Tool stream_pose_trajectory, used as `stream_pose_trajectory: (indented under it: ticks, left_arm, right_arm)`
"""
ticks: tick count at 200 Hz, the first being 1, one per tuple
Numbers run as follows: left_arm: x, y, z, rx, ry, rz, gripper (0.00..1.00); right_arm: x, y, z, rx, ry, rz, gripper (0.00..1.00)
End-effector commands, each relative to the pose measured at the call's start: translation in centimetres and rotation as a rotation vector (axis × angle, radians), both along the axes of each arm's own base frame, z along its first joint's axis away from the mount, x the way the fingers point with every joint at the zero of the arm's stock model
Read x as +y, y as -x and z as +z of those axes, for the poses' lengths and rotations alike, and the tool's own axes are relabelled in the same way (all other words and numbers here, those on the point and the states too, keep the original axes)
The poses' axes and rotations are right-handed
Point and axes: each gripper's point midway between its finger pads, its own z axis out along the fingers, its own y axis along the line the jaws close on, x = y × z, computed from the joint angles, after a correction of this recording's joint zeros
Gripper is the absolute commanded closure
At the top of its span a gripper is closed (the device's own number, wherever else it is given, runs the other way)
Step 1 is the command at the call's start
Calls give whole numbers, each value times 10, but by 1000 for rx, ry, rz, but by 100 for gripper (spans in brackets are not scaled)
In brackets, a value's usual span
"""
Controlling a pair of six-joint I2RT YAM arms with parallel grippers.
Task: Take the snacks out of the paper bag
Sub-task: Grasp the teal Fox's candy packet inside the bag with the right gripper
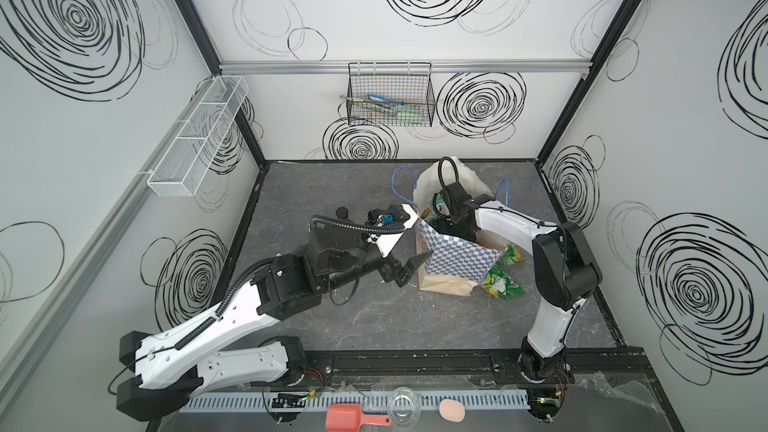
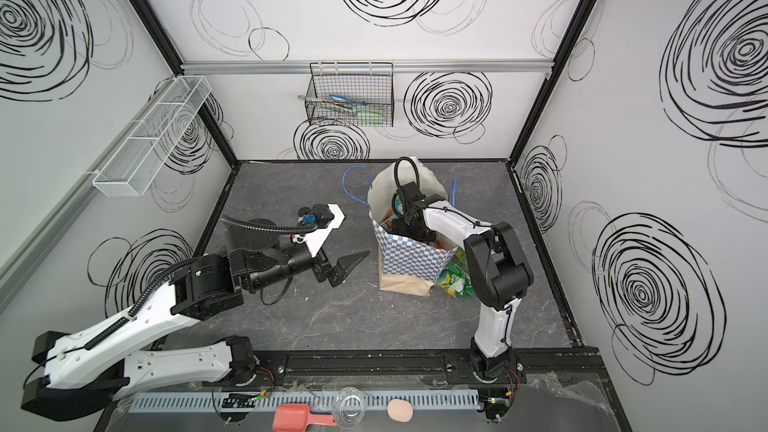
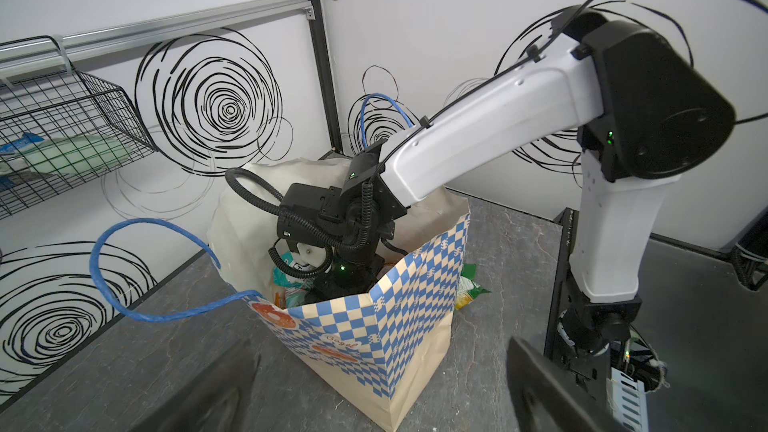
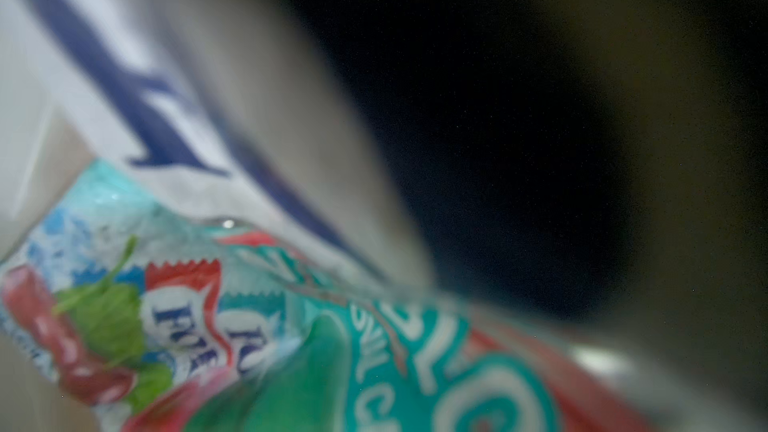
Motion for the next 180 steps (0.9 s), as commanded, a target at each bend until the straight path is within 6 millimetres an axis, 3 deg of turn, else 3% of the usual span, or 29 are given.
stream_pose_trajectory:
  ticks: [1,38,95,132,180]
  left_arm:
    - [4,-2,11,-16,40,16,4]
    - [3,-2,10,-13,40,14,4]
    - [2,-2,9,-12,39,10,4]
    - [2,-2,8,-11,39,9,4]
    - [2,-3,8,-12,39,11,4]
  right_arm:
    - [-15,38,-47,179,58,-25,17]
    - [-12,39,-48,181,37,-18,34]
    - [-3,26,-22,128,-2,-11,84]
    - [2,14,3,76,-25,-6,96]
    - [8,2,39,8,-60,-2,100]
